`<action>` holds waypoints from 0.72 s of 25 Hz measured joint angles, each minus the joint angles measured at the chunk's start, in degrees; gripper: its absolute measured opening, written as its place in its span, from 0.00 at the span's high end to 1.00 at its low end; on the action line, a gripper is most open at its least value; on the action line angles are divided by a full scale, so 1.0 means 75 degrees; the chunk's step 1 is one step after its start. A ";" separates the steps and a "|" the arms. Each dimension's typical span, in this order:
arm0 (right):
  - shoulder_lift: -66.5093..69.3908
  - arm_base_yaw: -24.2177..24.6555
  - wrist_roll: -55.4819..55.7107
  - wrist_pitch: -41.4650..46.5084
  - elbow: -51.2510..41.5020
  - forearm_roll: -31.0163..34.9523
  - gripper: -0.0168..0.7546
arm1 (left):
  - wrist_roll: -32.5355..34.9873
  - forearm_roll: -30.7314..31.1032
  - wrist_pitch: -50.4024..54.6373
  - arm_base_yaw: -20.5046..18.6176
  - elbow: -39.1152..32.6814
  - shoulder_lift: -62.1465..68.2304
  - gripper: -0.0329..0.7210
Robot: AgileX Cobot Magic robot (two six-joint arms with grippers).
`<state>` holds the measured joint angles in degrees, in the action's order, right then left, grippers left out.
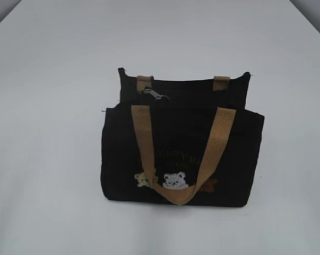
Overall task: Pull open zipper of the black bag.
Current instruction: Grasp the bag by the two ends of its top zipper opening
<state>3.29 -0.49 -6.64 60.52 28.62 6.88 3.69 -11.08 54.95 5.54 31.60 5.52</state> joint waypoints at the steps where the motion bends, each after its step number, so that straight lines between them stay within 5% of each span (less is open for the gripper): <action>1: 0.0311 0.0000 -0.0080 -0.0308 0.0057 0.0000 0.30 | 0.0000 -0.0386 -0.0380 0.0000 0.0055 0.0315 0.36; 6: 0.2245 -0.0115 -0.0642 -0.2075 0.0421 0.0411 0.30 | 0.0210 -0.2925 -0.1605 0.0000 0.0499 0.2730 0.36; 11: 0.4377 -0.0895 -0.1648 -0.2664 0.1373 0.1030 0.30 | 0.2492 -0.5802 -0.0969 0.0000 0.1276 0.6223 0.36; 18: 0.7545 -0.2257 -0.2861 -0.2520 0.3282 0.1221 0.31 | 0.3214 -0.6459 -0.0648 0.0966 0.3114 0.9811 0.36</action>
<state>59.87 -17.41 -28.10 41.62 53.23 16.04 27.79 -59.52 50.09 12.78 54.96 79.11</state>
